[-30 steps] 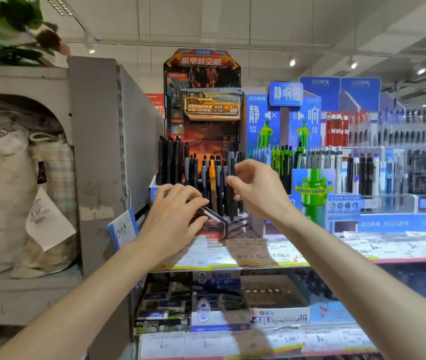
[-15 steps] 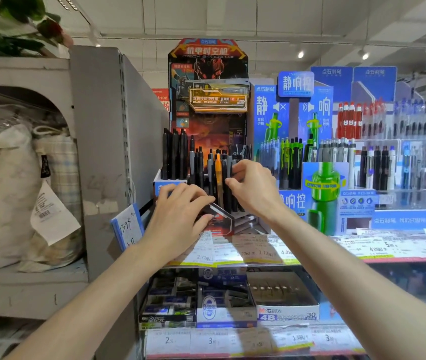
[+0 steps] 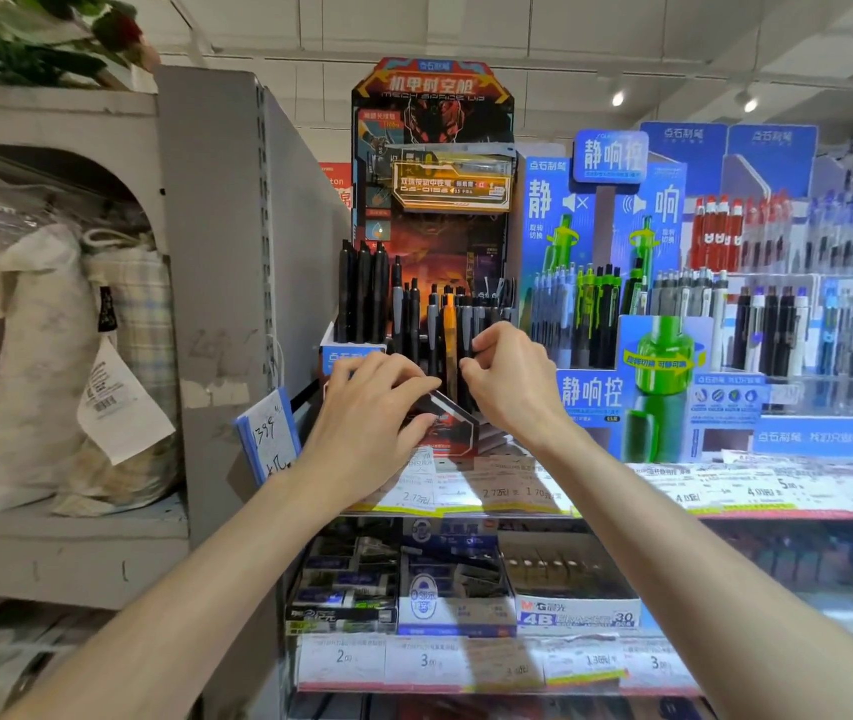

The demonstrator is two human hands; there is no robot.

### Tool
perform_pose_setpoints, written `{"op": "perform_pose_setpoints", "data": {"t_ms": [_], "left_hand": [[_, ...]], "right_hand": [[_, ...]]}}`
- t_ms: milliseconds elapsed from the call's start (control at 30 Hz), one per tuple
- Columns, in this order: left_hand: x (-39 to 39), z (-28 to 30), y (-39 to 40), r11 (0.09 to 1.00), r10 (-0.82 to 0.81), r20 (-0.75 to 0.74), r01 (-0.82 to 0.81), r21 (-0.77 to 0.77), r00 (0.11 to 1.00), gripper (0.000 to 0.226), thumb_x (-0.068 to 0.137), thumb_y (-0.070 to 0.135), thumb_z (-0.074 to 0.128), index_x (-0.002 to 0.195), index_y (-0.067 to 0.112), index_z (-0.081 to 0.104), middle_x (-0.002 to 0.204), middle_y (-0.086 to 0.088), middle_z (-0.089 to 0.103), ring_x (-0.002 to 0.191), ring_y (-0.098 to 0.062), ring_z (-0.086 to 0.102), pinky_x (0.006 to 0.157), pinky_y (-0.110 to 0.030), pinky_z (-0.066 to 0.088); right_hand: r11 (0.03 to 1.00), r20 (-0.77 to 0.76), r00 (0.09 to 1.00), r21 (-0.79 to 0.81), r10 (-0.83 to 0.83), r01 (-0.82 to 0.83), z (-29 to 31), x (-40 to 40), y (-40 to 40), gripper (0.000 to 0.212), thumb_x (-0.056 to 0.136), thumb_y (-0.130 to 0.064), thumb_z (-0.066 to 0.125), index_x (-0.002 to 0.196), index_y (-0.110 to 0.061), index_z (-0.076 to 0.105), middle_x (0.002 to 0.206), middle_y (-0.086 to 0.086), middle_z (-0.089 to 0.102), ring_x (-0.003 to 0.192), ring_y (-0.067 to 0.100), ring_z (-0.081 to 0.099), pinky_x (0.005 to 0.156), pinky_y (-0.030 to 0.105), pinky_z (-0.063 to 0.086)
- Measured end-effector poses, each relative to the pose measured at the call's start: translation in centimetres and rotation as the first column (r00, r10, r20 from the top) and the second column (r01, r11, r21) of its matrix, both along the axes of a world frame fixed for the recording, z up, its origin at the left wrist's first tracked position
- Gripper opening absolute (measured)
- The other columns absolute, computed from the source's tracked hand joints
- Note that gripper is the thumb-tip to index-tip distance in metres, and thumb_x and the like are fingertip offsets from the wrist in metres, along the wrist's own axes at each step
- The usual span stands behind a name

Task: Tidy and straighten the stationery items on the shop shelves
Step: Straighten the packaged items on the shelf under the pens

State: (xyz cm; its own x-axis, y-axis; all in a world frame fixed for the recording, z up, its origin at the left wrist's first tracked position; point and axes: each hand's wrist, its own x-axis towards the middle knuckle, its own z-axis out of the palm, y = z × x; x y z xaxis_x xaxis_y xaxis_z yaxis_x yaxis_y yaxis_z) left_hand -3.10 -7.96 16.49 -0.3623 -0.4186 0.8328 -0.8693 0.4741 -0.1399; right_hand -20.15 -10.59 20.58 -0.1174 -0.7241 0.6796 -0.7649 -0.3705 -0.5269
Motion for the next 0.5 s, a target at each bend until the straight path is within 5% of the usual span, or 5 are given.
{"op": "perform_pose_setpoints", "data": {"t_ms": [167,267,500], "left_hand": [[0.2,-0.1,0.6,0.992,-0.099,-0.087,0.105,0.074,0.991,0.039,0.093,0.037,0.060,0.130,0.025,0.060,0.121,0.012,0.058,0.118,-0.011,0.048,0.101,-0.034,0.035],[0.5,-0.5,1.8,0.975,-0.186,-0.215,0.208,0.084,0.959,0.034,0.093,0.033,0.061,0.127,0.025,0.061,0.122,0.014,0.058,0.118,-0.007,0.048,0.103,-0.035,0.040],[1.1,-4.3,6.8,0.940,-0.265,-0.455,0.332,0.073,0.850,0.024,0.094,0.021,0.064,0.118,0.020,0.065,0.112,0.010,0.061,0.106,-0.007,0.059,0.087,-0.026,0.050]], "right_hand": [[0.997,-0.043,0.996,0.029,0.073,-0.072,-0.7,-0.6,1.9,0.031,0.095,-0.031,0.060,0.122,-0.015,0.060,0.090,-0.007,0.064,0.099,0.019,0.065,0.095,0.044,0.051],[0.991,-0.069,0.989,0.019,0.131,-0.130,-1.3,-1.3,3.7,0.040,0.094,-0.038,0.060,0.128,-0.017,0.057,0.113,-0.003,0.067,0.103,0.015,0.063,0.093,0.038,0.053],[0.952,-0.075,0.970,-0.183,0.233,-0.243,-6.1,-3.4,8.4,0.022,0.093,-0.031,0.063,0.113,-0.021,0.064,0.106,-0.009,0.066,0.092,0.006,0.063,0.085,0.034,0.054]]}}
